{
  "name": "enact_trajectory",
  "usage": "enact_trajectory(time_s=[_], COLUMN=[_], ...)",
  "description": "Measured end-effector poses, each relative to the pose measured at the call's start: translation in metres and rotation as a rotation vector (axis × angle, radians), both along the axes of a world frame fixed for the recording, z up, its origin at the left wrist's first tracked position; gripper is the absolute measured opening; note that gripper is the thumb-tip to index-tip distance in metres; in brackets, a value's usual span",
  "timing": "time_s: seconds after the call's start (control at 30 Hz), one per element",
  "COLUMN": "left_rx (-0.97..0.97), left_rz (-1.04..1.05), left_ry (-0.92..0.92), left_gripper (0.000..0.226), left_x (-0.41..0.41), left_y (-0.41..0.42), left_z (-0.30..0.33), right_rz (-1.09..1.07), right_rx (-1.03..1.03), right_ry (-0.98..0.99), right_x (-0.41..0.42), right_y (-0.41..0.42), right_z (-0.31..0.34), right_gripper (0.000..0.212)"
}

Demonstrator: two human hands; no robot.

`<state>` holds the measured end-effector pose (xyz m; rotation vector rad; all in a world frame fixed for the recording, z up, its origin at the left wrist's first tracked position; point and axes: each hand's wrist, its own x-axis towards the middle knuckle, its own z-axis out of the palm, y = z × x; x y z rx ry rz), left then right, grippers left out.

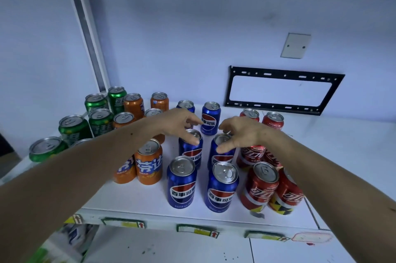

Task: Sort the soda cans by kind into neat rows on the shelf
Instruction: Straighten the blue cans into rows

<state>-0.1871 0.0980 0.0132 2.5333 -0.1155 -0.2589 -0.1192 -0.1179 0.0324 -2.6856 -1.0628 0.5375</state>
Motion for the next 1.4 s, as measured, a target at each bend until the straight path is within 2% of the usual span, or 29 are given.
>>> enact_trajectory(time_s=[0.1,0.2,0.4,0.5,0.7,1.0,1.4], left_rx=[-0.078,0.028,0.208,0.270,0.241,0.185,0.125], left_rz=[0.086,0.136,0.143,0.125,0.083,0.029,-0.010], left_ry=[-0.117,-0.236,-0.123,-0.050,-0.061,-0.019,-0.011], left_gripper=[0.065,0.056,0.071,0.078,0.061,0.065,0.060], left_x=[0.011,0.036,0.092,0.110,0.122,0.114,0.118], left_y=[0.016,0.037,0.064,0.068,0.067,0.044,0.031], left_z=[0.014,0.020,0.008,0.000,-0.006,-0.006,-0.010], right_rz=[-0.076,-0.148,-0.222,-0.204,-0.134,-0.004,0.001], right_rx=[0.107,0.123,0.144,0.097,0.054,-0.001,-0.006], right_ry=[-0.068,-0.142,-0.066,-0.053,-0.074,-0.062,-0.044], right_x=[0.019,0.046,0.098,0.113,0.124,0.117,0.117], right_y=[0.011,0.032,0.070,0.085,0.097,0.062,0.042], right_z=[0.015,0.016,-0.009,-0.019,-0.025,-0.015,-0.016], right_gripper=[0.070,0.057,0.083,0.088,0.063,0.053,0.069])
